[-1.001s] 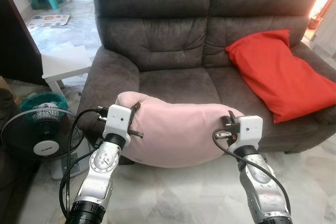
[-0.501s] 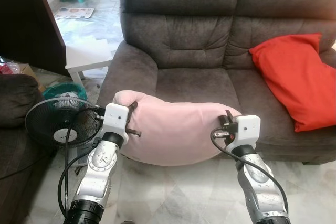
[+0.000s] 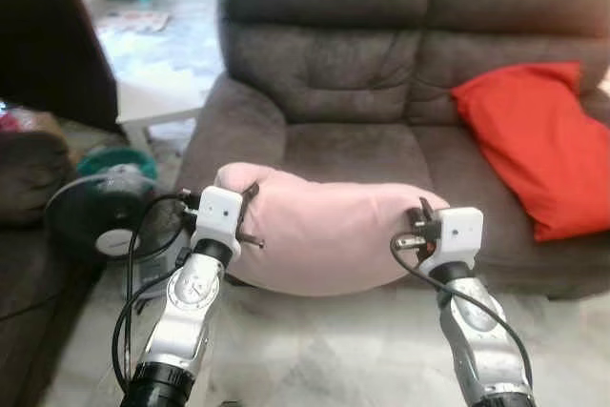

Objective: Move the pillow to the sofa from floor

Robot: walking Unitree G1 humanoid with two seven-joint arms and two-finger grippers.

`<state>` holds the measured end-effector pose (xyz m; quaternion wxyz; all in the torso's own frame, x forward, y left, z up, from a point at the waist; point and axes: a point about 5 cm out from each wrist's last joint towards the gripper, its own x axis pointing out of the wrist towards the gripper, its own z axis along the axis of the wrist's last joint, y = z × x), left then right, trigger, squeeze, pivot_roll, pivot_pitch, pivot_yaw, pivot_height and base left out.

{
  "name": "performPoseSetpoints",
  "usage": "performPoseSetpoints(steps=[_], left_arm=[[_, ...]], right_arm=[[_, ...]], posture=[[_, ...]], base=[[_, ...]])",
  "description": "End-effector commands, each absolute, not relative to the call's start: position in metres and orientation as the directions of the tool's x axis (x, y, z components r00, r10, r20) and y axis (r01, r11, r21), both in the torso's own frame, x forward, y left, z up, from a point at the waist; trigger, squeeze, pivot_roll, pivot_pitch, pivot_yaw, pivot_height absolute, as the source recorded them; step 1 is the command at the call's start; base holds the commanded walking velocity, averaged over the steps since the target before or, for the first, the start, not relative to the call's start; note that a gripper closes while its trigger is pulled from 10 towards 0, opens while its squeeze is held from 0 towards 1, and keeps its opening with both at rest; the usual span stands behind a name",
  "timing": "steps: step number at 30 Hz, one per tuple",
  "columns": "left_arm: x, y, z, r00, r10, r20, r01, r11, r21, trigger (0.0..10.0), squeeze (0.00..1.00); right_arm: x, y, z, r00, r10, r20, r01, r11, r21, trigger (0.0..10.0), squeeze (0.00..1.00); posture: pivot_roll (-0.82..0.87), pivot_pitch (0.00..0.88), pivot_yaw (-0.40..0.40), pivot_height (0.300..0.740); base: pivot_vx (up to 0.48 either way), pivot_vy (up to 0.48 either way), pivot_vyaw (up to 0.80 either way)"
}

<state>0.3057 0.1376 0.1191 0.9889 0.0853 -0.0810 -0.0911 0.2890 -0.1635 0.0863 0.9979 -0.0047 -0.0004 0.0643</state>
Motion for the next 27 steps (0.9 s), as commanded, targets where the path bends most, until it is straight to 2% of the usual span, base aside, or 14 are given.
performPoseSetpoints(steps=[1,27], left_arm=[[0.308,0.13,0.14,0.947,-0.222,0.233,0.177,0.964,0.2,10.0,0.0],[0.311,0.131,0.155,0.933,-0.223,0.282,0.161,0.961,0.227,10.0,0.0]], right_arm=[[0.293,-0.164,0.104,0.988,0.128,0.083,-0.127,0.992,-0.013,10.0,0.0],[0.298,-0.16,0.118,0.98,0.154,0.129,-0.15,0.988,-0.041,10.0,0.0]], posture=[[0.13,0.007,-0.039,0.74],[0.14,0.016,-0.042,0.74]], base=[[0.24,0.0,0.0],[0.26,0.0,0.0]])
